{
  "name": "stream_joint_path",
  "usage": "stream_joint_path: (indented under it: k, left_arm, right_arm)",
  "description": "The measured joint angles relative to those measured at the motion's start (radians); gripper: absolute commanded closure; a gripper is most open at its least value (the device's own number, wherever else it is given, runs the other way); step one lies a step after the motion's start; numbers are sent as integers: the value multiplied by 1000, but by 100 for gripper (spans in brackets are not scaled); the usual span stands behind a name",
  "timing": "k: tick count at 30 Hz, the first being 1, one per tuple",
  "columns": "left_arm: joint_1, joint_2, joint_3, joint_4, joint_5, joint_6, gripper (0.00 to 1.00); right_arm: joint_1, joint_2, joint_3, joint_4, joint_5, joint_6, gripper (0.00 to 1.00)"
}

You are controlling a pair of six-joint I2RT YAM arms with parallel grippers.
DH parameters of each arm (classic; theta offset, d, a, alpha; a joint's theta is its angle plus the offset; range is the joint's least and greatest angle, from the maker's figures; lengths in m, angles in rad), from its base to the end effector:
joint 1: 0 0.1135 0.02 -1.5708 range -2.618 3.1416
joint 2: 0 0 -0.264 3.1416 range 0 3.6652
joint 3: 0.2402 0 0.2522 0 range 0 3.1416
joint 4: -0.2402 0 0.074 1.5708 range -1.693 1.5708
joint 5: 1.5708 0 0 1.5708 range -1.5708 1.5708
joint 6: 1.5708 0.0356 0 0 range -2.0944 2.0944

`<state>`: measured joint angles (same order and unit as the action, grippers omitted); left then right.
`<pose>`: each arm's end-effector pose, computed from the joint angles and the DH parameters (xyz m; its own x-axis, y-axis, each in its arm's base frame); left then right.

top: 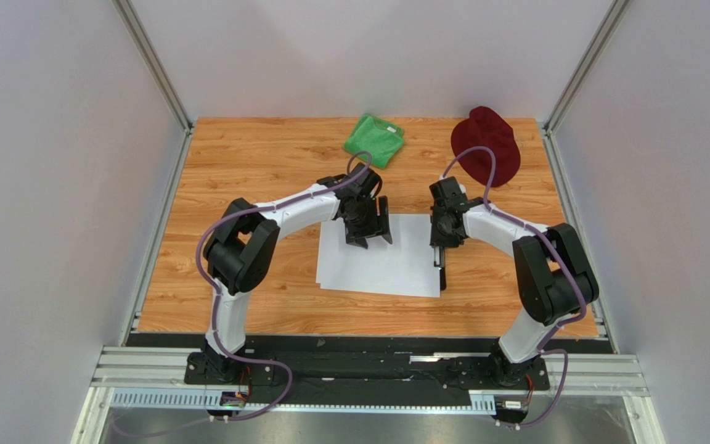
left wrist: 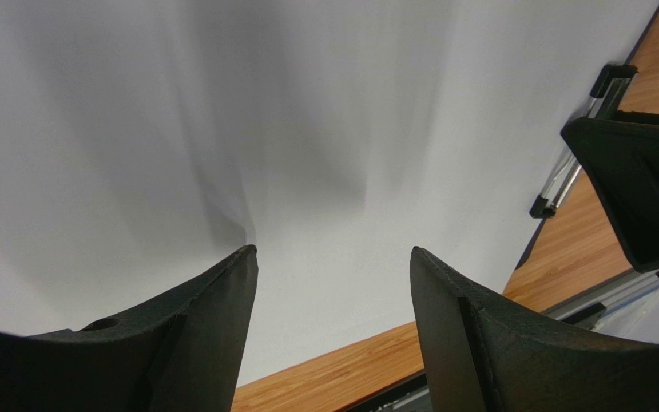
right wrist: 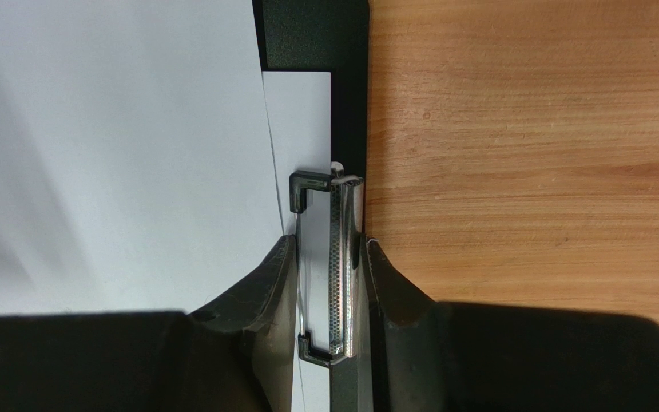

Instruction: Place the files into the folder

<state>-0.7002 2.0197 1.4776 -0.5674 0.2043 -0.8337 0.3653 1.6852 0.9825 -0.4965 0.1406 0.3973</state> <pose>0.3194 -0.2786 0.1789 -0.9786 -0.1235 -0.1647 -0.0365 0.8914 -0.4517 0.2965 0.1080 0.1615 -0.9209 0.0580 -0.3853 0.0544 0.9983 0.0201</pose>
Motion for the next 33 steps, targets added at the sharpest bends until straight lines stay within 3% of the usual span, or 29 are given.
stream_joint_path:
  k: [6, 10, 23, 33]
  left_arm:
    - [1, 62, 132, -34, -41, -35, 24]
    - [8, 124, 139, -55, -45, -64, 24]
    - [27, 110, 107, -16, -33, -86, 25]
    - [26, 110, 116, -41, -30, -60, 25]
  right_arm:
    - [0, -3, -7, 23, -21, -5, 100]
    - [-10, -32, -56, 102, -65, -7, 100]
    - [-193, -130, -267, 406, -428, 51, 100]
    - [-216, -135, -307, 480, -500, 56, 100]
